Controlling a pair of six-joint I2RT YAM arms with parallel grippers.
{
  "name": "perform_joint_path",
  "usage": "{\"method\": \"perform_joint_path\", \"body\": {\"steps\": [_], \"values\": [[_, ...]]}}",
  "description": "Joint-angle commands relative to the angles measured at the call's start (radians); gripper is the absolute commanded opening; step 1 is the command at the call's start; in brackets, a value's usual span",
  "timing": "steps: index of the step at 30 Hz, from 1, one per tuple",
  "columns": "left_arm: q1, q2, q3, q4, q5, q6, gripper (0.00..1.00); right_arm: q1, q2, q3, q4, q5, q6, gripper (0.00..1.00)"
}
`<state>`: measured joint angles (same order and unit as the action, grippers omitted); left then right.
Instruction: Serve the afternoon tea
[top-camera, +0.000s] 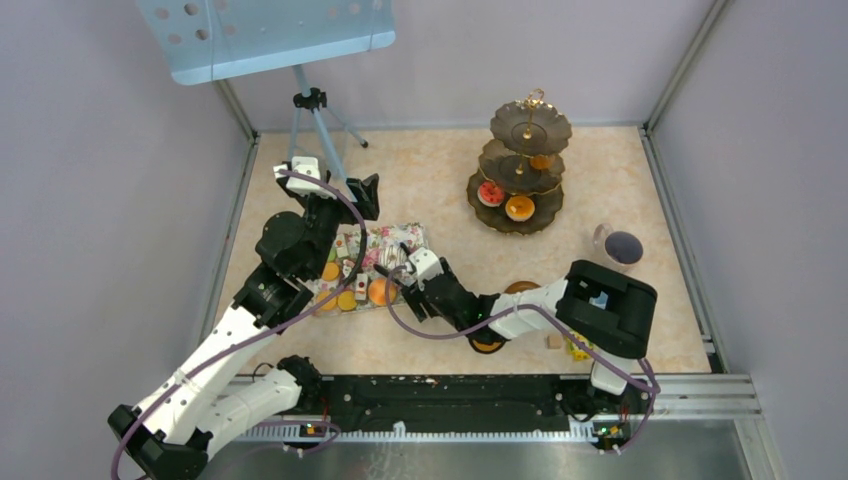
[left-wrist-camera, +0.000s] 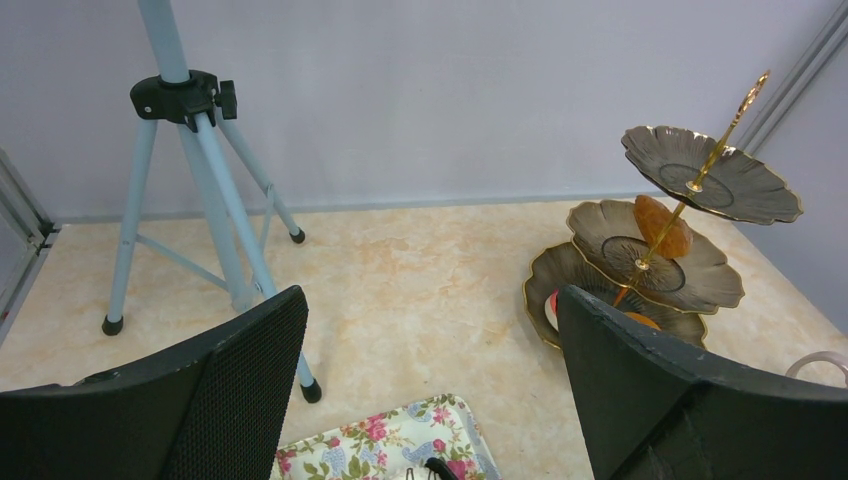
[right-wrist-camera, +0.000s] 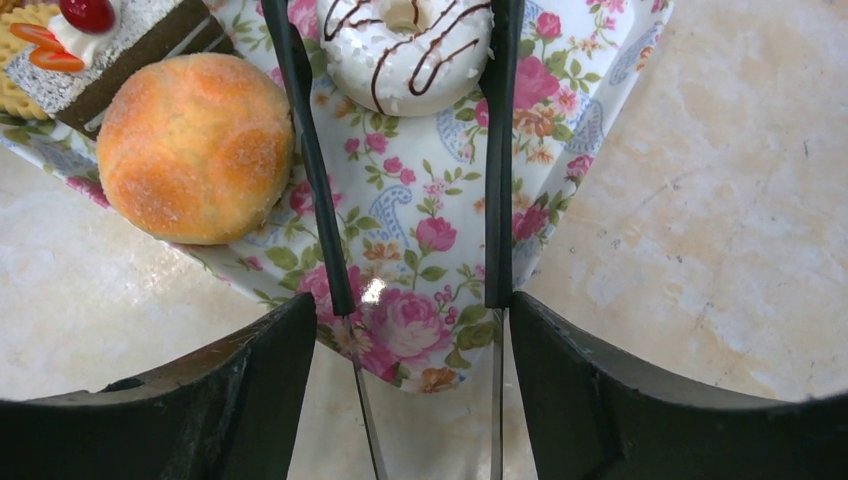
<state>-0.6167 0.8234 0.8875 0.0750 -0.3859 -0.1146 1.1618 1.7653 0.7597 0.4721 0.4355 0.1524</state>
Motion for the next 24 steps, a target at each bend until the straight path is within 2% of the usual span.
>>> {"method": "perform_joint_path", "body": {"steps": [1,2,5,13,20,24], "values": [[0.003,0.007,0.009,0.028,0.008,-0.011,0.99,-0.006,0.033,-0.033,0.065,0.008,0.038,0.68],[0.002,0.008,0.008,0.028,0.007,-0.012,0.99,-0.006,0.035,-0.039,0.07,0.011,0.048,0.64],[0.002,0.01,0.009,0.028,0.009,-0.011,0.99,-0.006,0.046,-0.04,0.067,0.009,0.064,0.6],[0.003,0.012,0.008,0.026,0.01,-0.013,0.99,-0.014,0.065,-0.025,0.048,0.009,0.075,0.63],[0.002,0.009,0.009,0.026,0.007,-0.011,0.99,-0.016,0.007,0.022,-0.073,-0.022,0.083,0.47],[0.002,0.007,0.01,0.026,0.009,-0.012,0.99,-0.015,-0.053,0.05,-0.134,-0.02,0.081,0.45]]}}
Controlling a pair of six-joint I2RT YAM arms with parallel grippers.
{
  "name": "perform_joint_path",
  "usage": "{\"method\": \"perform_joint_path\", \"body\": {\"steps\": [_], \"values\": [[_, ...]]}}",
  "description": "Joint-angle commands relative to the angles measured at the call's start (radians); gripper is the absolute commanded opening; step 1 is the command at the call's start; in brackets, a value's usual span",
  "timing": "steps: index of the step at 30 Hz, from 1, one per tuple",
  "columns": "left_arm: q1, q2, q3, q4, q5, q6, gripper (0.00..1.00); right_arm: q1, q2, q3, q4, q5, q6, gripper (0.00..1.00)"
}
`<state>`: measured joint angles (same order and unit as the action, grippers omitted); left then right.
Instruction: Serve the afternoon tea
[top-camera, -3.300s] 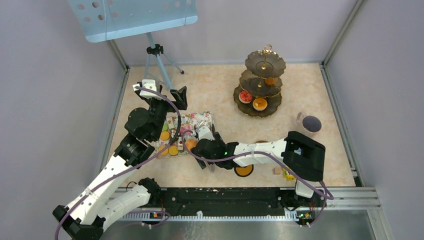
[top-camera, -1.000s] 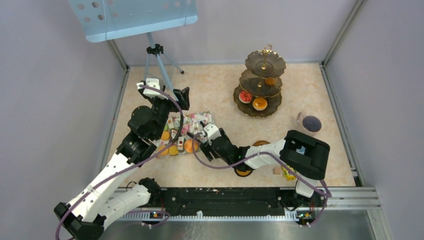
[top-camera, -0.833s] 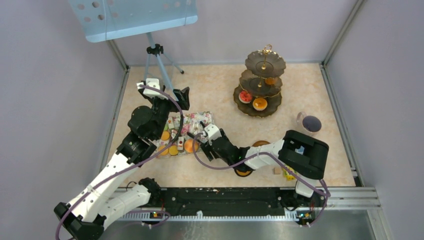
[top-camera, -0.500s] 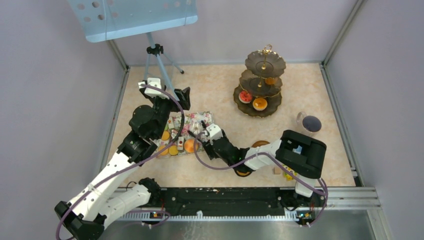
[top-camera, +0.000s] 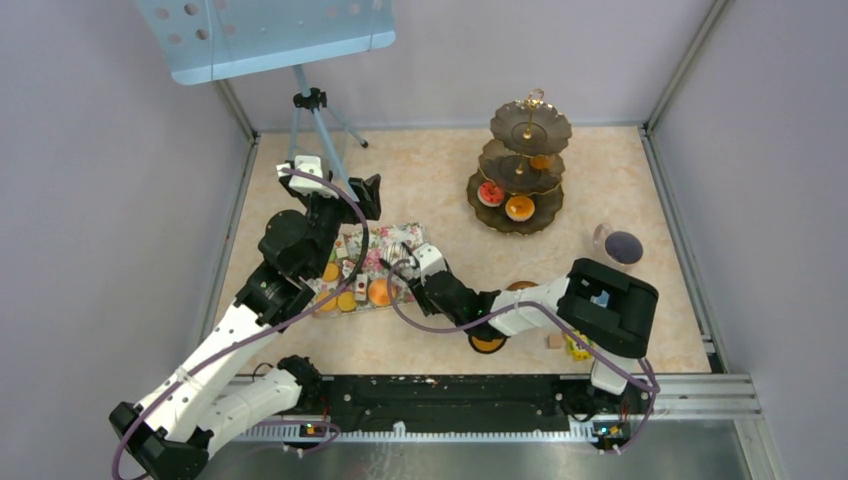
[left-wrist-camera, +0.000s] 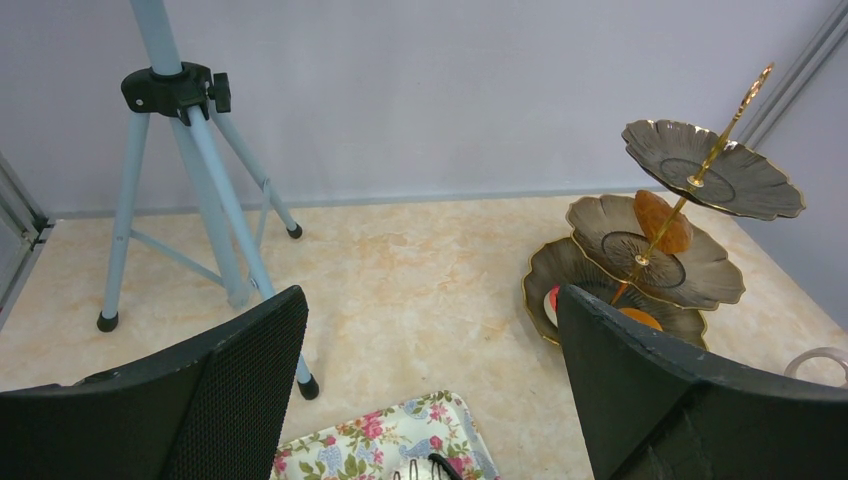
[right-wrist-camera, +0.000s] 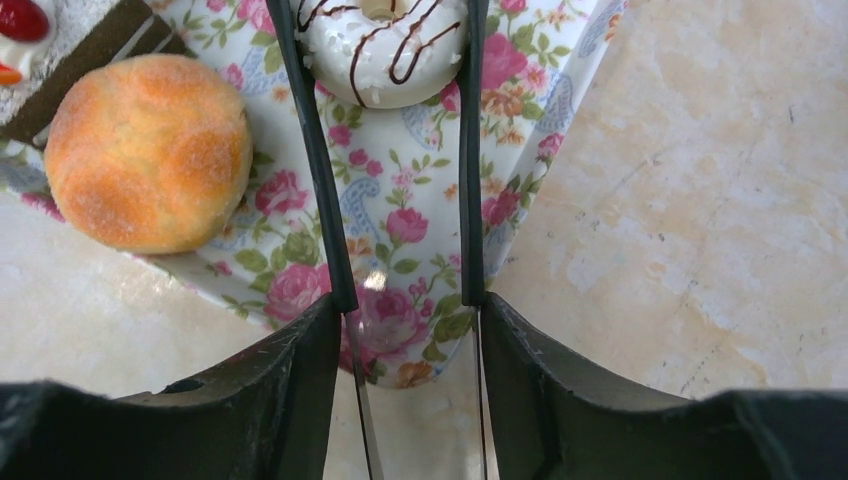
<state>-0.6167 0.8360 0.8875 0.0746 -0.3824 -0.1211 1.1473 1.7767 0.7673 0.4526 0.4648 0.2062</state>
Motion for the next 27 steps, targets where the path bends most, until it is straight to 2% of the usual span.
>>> {"method": "perform_joint_path", "body": {"steps": [1,13,19,23,27], "values": [[0.002,-0.006,0.011,0.027,0.006,-0.006,0.99,-0.001,-0.07,0.053,-0.124,-0.051,0.024,0.44],[0.003,-0.011,0.011,0.025,0.007,-0.005,0.99,-0.015,0.035,0.191,-0.11,-0.035,-0.044,0.41],[0.002,-0.01,0.011,0.027,0.005,-0.006,0.99,-0.044,0.11,0.177,-0.011,-0.041,-0.06,0.44],[0.002,-0.005,0.011,0.025,0.007,-0.007,0.99,-0.045,0.136,0.135,0.122,-0.065,-0.086,0.51],[0.002,-0.001,0.01,0.025,0.005,-0.006,0.99,-0.046,0.151,0.105,0.17,-0.072,-0.091,0.62]]}}
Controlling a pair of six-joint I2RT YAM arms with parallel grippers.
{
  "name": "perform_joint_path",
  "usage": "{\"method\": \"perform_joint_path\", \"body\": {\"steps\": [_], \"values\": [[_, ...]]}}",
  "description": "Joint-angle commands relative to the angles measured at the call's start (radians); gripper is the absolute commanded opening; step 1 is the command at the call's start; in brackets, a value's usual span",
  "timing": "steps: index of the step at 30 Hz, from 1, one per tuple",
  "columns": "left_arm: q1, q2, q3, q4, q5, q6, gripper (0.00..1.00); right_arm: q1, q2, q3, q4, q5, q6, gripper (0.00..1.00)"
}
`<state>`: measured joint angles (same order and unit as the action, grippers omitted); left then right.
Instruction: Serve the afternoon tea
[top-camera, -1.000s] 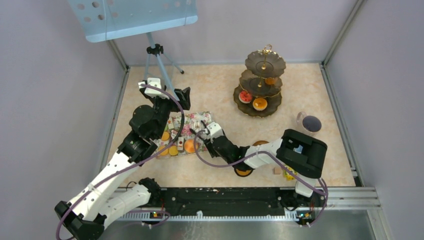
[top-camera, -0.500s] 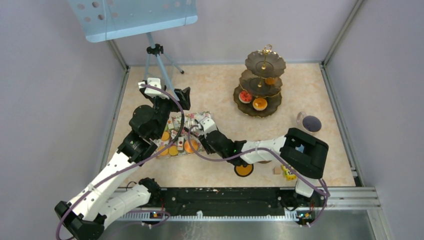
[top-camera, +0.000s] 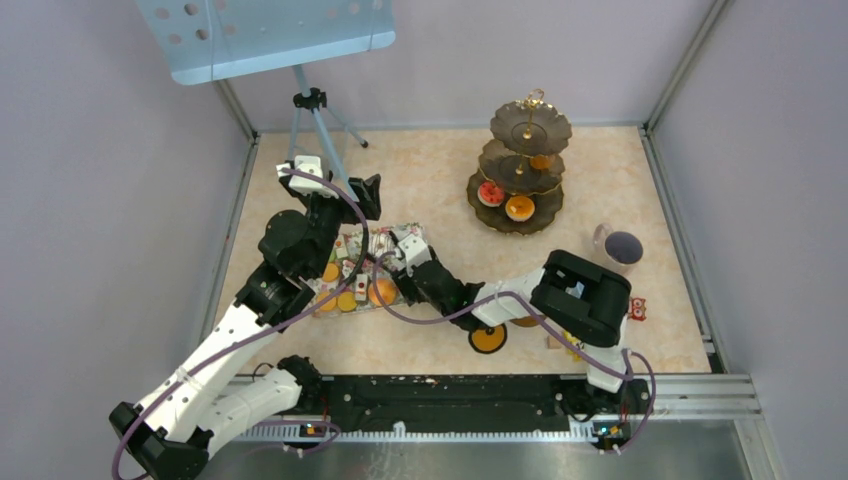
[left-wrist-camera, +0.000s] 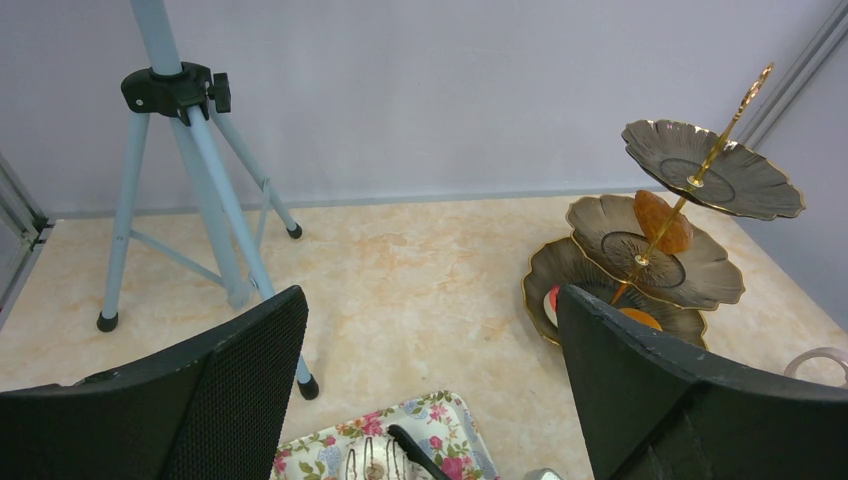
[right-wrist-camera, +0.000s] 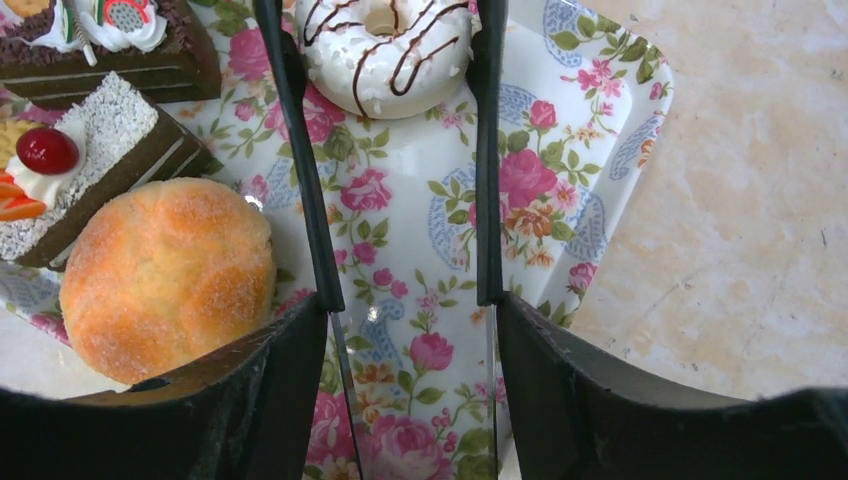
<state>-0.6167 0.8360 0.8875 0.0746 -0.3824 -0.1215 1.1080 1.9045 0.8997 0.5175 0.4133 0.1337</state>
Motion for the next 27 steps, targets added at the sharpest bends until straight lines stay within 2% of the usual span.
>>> {"method": "perform_joint_path", "body": {"steps": [1,4,11,18,27], "values": [[0.002,-0.001,0.01,0.025,0.004,-0.005,0.99,-0.007,0.023,-0.038,0.114,-0.024,-0.018,0.64],[0.003,0.002,0.012,0.027,0.005,-0.005,0.99,-0.008,0.021,-0.073,0.139,-0.04,-0.02,0.69],[0.002,0.01,0.011,0.025,0.007,-0.006,0.99,-0.008,0.013,-0.11,0.117,-0.059,-0.012,0.7],[0.002,0.011,0.011,0.025,0.009,-0.007,0.99,-0.008,0.042,-0.081,0.101,-0.063,0.0,0.54],[0.002,0.009,0.01,0.025,0.008,-0.008,0.99,-0.009,-0.047,-0.042,0.023,-0.026,0.009,0.47]]}}
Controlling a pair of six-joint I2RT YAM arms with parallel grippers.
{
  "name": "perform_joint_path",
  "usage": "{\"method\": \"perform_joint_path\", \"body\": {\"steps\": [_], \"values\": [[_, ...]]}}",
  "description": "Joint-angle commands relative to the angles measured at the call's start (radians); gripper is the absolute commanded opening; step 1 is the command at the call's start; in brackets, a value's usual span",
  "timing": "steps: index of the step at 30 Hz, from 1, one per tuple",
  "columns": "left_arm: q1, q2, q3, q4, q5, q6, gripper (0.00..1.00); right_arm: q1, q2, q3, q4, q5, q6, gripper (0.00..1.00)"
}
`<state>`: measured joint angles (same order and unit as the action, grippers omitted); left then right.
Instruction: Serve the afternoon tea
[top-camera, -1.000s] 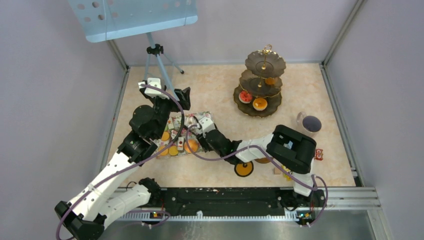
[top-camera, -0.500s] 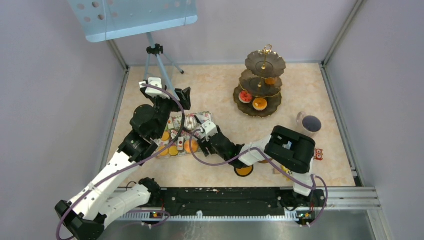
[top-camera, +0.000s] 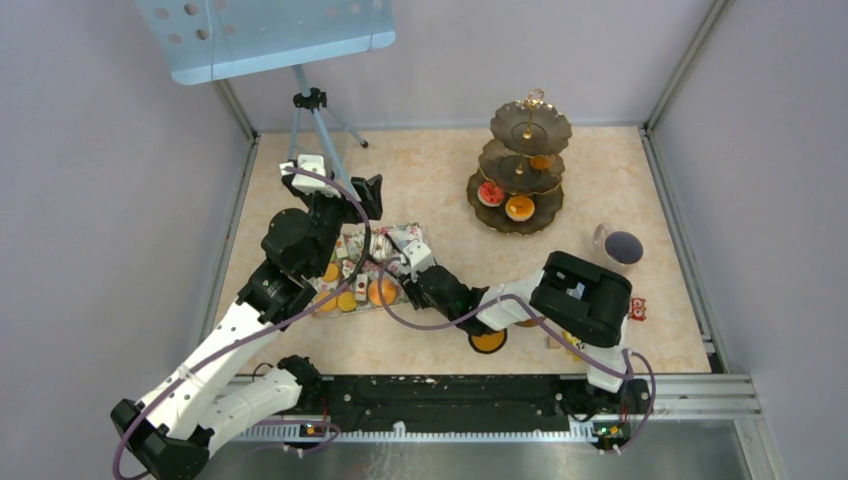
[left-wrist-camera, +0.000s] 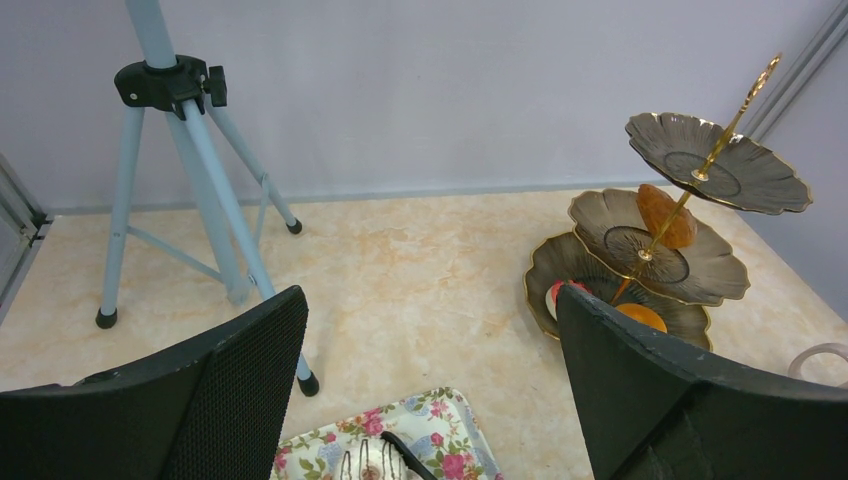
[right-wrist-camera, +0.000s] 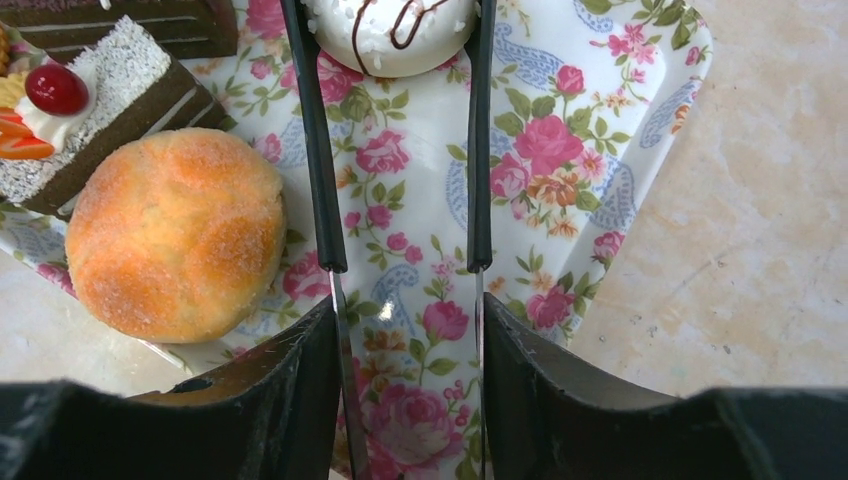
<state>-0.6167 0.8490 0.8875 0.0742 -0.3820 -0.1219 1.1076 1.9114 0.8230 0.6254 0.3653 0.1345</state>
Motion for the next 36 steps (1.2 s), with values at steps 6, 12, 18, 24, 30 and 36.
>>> {"method": "perform_joint_path", "body": {"steps": [6,12,18,24,30,36], "values": [[0.003,-0.005,0.01,0.026,0.004,-0.005,0.99,-0.008,-0.174,0.047,-0.141,0.057,0.013,0.44],[0.002,-0.007,0.01,0.026,0.003,-0.005,0.99,-0.009,-0.299,0.019,-0.223,0.11,0.026,0.41],[0.003,-0.01,0.011,0.026,0.002,-0.004,0.99,-0.013,-0.501,-0.065,-0.408,0.214,0.121,0.4],[0.002,-0.008,0.012,0.024,0.012,-0.009,0.99,-0.072,-0.727,-0.161,-0.714,0.291,0.28,0.39],[0.002,0.001,0.012,0.023,0.018,-0.013,0.99,-0.23,-0.895,-0.225,-0.907,0.254,0.393,0.34],[0.002,0.002,0.013,0.022,0.02,-0.015,0.99,-0.37,-0.902,-0.202,-0.969,0.255,0.387,0.32]]}}
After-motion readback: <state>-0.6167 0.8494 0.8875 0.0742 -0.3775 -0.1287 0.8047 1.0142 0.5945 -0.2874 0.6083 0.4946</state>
